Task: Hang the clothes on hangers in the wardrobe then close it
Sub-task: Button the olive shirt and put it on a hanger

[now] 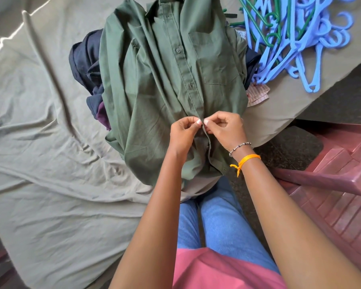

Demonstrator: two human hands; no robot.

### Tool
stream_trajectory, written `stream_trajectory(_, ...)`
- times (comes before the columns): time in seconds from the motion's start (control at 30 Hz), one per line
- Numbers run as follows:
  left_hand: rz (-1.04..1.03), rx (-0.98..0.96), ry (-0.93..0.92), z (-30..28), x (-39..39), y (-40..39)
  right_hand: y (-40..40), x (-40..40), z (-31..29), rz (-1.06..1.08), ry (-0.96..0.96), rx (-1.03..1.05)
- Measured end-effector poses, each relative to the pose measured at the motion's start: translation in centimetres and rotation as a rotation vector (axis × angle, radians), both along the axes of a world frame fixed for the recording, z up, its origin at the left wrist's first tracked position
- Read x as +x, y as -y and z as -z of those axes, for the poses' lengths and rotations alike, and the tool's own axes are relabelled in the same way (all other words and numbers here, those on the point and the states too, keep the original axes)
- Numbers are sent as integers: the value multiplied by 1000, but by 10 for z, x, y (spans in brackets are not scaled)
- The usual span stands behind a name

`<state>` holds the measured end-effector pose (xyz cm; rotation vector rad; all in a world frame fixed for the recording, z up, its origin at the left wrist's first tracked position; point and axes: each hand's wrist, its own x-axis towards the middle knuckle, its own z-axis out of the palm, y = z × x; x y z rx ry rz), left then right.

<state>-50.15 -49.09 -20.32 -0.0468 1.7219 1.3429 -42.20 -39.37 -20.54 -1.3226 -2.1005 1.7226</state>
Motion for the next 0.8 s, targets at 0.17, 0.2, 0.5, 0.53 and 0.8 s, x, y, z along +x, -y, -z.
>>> stream_trajectory(0.17,46,13,47,4,-7,5,-3,-7,-2,-15,22,5)
stream_trajectory(0.2,41,13,58,3,-7,6,-3,-8,-2,-12,32,17)
stream_trajectory(0.5,-1,27,99,-6,-10,3,-19,-6,-3,-109,15,-244)
stream_trajectory(0.53,-42,-11,59,-6,-8,4,-19,-5,-2,-65,36,-224)
stream_trajectory(0.8,432,-600,-392,8,75,55,39,69,25,-301,276,221)
